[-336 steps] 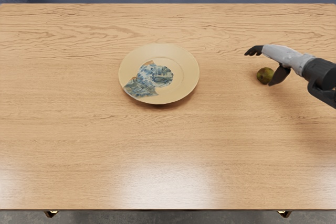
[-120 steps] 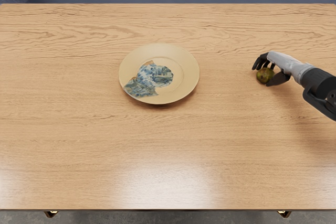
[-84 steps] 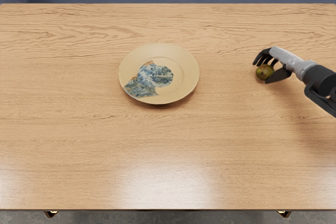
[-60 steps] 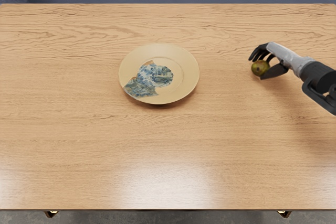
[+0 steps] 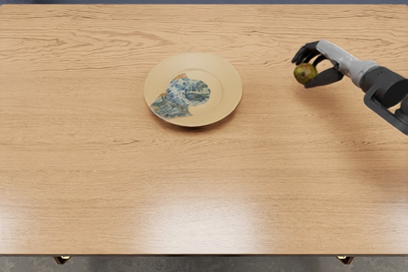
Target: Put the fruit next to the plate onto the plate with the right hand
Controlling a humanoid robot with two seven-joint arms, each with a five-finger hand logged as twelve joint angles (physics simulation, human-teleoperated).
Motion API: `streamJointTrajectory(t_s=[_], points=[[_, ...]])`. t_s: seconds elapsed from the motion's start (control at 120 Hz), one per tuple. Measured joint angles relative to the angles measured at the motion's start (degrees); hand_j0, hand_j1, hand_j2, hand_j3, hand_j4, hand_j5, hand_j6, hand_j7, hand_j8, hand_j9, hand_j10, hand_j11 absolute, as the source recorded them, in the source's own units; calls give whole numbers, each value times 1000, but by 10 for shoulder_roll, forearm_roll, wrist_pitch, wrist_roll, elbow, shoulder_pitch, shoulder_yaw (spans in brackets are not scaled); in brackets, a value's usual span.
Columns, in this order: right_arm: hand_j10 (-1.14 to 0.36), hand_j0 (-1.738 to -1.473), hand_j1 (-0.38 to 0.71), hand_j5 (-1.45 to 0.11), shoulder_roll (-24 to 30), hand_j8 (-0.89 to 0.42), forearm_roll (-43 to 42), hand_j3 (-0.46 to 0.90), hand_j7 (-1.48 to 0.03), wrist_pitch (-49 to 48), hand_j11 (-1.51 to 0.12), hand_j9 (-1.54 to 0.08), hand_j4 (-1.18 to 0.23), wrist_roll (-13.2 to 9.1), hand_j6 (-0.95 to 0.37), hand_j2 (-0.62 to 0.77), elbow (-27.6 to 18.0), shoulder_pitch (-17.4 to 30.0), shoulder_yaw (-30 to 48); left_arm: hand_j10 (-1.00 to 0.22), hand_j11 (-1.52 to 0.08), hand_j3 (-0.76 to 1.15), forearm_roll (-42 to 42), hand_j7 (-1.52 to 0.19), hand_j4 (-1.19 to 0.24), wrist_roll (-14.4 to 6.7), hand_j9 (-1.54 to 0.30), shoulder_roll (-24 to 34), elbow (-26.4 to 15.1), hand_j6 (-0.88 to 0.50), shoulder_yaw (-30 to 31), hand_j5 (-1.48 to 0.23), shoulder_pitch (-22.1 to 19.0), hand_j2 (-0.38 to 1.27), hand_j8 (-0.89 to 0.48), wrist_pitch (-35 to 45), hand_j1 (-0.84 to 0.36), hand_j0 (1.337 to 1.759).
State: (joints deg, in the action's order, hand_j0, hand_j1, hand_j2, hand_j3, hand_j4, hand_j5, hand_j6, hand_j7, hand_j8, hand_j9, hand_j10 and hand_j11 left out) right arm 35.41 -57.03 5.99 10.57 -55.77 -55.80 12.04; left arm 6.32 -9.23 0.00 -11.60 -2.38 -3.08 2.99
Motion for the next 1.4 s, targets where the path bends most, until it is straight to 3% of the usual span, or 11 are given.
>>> streamJointTrajectory(t_s=[0.358, 0.558, 0.933, 1.4], points=[[-550, -1658, 245, -757, -5, -423, 3, 0, -745, 0, -749, -749, -566, -9, -505, 172, -31, 1, 20, -4, -5, 0, 0, -5, -4, 0, -5, 0, 0, -4, 0, -5, 0, 1, -4, 0, 344, 1658], [-558, -1658, 239, -757, -6, -433, 3, 0, -745, 1, -749, -749, -567, -30, -513, 177, -62, 0, 32, -4, -5, 0, 0, -5, -4, 0, -5, 0, 0, -4, 0, -5, 0, 1, -4, 0, 344, 1658], [-558, -1658, 246, -756, -1, -428, 3, 0, -746, 2, -748, -747, -568, -90, -505, 176, -138, -13, 52, -4, -5, 0, 0, -5, -4, 0, -5, 0, 0, -4, 0, -5, 0, 1, -4, 0, 344, 1658], [-565, -1658, 248, -763, -50, -429, 3, 0, -752, 5, -755, -755, -571, -127, -507, 193, -157, -23, 58, -4, -5, 0, 0, -5, -4, 0, -5, 0, 0, -4, 0, -5, 0, 1, -4, 0, 345, 1658]])
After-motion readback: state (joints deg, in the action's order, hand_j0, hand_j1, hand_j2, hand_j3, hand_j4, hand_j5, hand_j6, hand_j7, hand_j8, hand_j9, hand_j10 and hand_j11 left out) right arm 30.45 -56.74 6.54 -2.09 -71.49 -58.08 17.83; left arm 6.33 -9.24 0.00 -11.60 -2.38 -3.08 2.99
